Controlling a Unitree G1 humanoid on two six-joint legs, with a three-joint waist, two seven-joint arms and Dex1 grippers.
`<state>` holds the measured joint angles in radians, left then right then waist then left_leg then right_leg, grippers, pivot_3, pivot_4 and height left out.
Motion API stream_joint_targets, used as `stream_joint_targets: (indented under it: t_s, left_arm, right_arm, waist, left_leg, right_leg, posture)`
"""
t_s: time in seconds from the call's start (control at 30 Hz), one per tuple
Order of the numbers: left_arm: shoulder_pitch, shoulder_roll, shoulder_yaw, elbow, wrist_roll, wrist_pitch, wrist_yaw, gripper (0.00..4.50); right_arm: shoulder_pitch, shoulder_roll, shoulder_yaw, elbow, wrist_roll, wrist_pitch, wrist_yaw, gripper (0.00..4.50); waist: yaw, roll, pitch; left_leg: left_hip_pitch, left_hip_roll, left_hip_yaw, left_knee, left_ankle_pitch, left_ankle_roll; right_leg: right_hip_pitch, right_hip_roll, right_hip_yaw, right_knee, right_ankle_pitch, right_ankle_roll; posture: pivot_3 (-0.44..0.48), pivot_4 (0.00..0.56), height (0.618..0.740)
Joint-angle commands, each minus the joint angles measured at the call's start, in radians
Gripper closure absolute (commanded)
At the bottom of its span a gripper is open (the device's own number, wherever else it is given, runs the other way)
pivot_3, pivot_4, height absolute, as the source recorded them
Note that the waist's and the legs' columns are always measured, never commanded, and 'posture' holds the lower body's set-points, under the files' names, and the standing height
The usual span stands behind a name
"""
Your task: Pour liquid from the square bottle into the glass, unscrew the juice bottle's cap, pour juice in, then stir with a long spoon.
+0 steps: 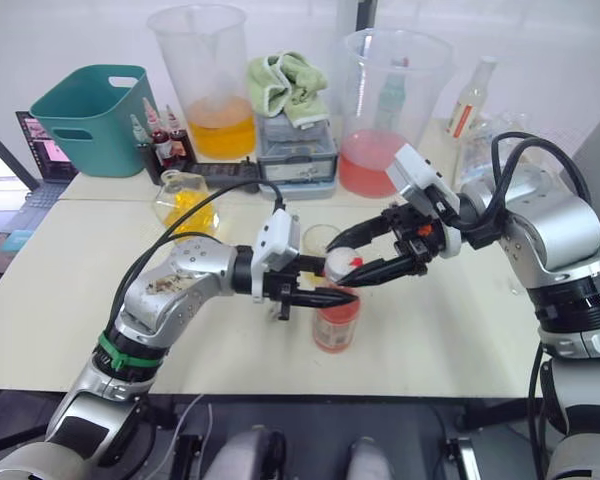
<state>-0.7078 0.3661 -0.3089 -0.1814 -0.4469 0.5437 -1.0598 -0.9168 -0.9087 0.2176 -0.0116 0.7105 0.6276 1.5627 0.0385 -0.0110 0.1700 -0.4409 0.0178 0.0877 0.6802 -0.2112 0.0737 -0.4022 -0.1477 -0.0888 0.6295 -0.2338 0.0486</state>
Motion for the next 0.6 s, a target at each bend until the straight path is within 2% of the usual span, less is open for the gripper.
stream_joint_targets:
  t_s: [0.03,0.07,0.1,0.27,0.4,0.5,0.6]
  left_arm:
    - [0.001,-0.008,-0.024,0.008,0.017,-0.001,-0.003,2.99]
    - [0.001,-0.009,-0.023,0.009,0.018,-0.003,-0.004,2.99]
    - [0.001,-0.01,-0.023,0.01,0.019,-0.004,-0.004,2.99]
    - [0.028,-0.026,-0.038,-0.022,0.021,0.003,0.01,2.99]
    - [0.036,-0.04,-0.046,-0.009,0.019,-0.005,0.002,2.99]
    - [0.039,-0.044,-0.048,-0.009,0.009,0.001,-0.007,2.99]
    - [0.035,-0.049,-0.053,-0.007,0.012,-0.003,-0.01,2.99]
  right_arm:
    - [0.02,-0.029,-0.107,-0.05,0.018,0.003,-0.004,0.4]
    - [0.031,-0.033,-0.128,-0.06,0.021,0.009,-0.021,0.03]
    - [0.038,-0.035,-0.142,-0.069,0.022,0.016,-0.03,0.01]
    - [0.26,-0.074,-0.396,-0.294,0.126,0.129,-0.262,0.01]
    - [0.474,0.004,-0.603,-0.551,0.285,0.268,-0.605,0.01]
    - [0.581,0.076,-0.66,-0.703,0.314,0.279,-0.824,0.01]
    - [0.648,0.105,-0.665,-0.788,0.342,0.285,-0.958,0.01]
  waist:
    - [0.002,0.0,0.0]
    - [0.003,0.0,0.0]
    - [0.003,0.0,0.0]
    - [0.008,0.0,0.0]
    - [0.01,0.0,0.0]
    - [0.012,0.0,-0.001]
    - [0.012,0.0,-0.001]
  left_leg:
    - [0.0,0.0,0.0,0.0,0.0,0.0]
    - [0.0,0.0,0.0,0.0,0.0,0.0]
    - [0.0,0.0,0.0,0.0,0.0,0.0]
    - [0.0,0.0,-0.002,0.0,0.0,0.0]
    - [0.001,0.001,-0.002,0.0,0.0,0.0]
    - [0.001,0.001,-0.003,0.0,0.0,0.0]
    - [0.001,0.0,-0.003,0.0,0.0,0.0]
  right_leg:
    - [0.0,0.0,0.0,0.0,0.0,0.0]
    - [0.0,0.0,0.0,0.0,0.0,0.0]
    - [0.0,0.0,0.0,0.0,0.0,0.0]
    - [0.002,-0.001,-0.001,0.0,0.0,0.0]
    - [0.003,-0.001,-0.002,0.0,0.0,0.0]
    - [0.004,-0.001,-0.002,0.0,0.0,0.0]
    - [0.004,-0.001,-0.001,-0.002,0.0,0.0]
  posture:
    - [0.0,0.15,0.736]
    - [0.0,0.15,0.736]
    - [0.0,0.15,0.736]
    - [0.0,0.15,0.736]
    - [0.0,0.15,0.736]
    - [0.0,0.15,0.736]
    - [0.0,0.15,0.736]
